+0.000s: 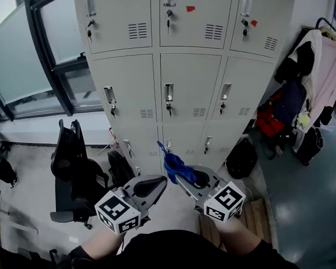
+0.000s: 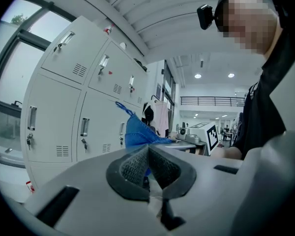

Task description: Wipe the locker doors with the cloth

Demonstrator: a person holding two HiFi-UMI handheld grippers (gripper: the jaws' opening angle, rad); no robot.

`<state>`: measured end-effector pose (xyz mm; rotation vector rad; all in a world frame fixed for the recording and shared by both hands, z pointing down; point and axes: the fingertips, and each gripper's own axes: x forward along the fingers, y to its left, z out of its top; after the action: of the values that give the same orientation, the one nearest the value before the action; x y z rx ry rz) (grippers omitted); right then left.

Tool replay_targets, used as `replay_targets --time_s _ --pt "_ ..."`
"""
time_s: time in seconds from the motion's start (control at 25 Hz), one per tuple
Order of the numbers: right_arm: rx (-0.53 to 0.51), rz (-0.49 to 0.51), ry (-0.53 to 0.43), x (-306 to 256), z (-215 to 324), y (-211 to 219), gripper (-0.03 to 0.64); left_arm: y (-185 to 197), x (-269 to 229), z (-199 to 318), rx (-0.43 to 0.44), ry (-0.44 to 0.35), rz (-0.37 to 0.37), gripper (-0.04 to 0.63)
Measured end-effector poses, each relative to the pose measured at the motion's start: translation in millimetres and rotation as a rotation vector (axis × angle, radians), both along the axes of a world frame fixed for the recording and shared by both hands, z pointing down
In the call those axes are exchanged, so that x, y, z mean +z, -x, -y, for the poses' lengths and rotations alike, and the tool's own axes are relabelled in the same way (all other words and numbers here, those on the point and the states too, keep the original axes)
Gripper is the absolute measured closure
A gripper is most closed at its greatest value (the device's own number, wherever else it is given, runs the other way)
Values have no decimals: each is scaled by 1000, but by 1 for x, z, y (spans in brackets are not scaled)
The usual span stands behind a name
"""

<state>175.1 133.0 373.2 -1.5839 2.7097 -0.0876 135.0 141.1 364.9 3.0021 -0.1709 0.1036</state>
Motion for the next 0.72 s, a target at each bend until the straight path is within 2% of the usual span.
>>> replay_targets --time_s 0.24,0.44,0.72 --pt "61 26 -34 -14 -15 13 514 10 -15 -19 63 -29 8 588" --pt "79 31 -5 -9 -9 35 514 29 -8 -23 99 -12 20 588" --pt "97 22 21 -5 -7 51 514 42 -11 -22 116 -9 -8 588"
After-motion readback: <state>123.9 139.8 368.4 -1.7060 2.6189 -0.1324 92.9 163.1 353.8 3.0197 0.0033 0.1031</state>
